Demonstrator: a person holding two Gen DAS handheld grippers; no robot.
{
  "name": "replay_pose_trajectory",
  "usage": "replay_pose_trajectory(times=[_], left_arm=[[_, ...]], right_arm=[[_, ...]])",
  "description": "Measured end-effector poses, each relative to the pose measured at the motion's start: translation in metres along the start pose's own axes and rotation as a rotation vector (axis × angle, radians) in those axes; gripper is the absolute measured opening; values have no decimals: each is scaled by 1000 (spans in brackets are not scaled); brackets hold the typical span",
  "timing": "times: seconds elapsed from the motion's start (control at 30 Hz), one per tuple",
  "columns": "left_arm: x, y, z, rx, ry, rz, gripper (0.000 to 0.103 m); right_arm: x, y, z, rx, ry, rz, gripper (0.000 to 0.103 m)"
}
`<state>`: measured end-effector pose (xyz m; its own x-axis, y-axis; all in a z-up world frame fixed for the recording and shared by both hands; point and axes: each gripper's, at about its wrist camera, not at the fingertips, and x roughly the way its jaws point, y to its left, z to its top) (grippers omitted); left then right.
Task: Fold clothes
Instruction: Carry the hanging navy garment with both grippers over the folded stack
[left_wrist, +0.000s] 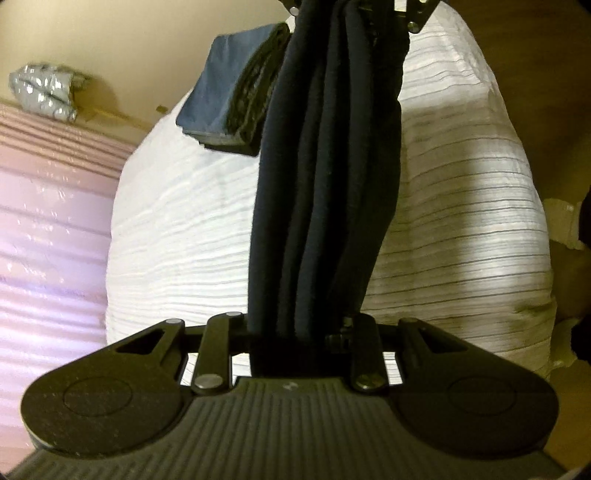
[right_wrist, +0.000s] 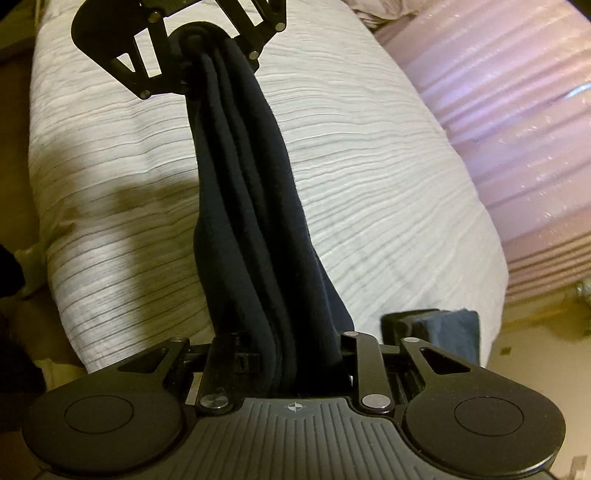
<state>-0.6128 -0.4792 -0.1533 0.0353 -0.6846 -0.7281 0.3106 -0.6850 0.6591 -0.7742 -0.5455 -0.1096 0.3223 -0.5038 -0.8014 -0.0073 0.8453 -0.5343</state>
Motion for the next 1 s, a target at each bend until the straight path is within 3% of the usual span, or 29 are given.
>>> replay_pose_trajectory(times=[0.33,1.0], left_arm=[[-6,15,31,55,-28,17,25],[8,11,120,50,-1,19,25]], right_arm=[[-23,-6,-12,67,16,-50,24],[-37,-35,-94,45,-14,-28,24]])
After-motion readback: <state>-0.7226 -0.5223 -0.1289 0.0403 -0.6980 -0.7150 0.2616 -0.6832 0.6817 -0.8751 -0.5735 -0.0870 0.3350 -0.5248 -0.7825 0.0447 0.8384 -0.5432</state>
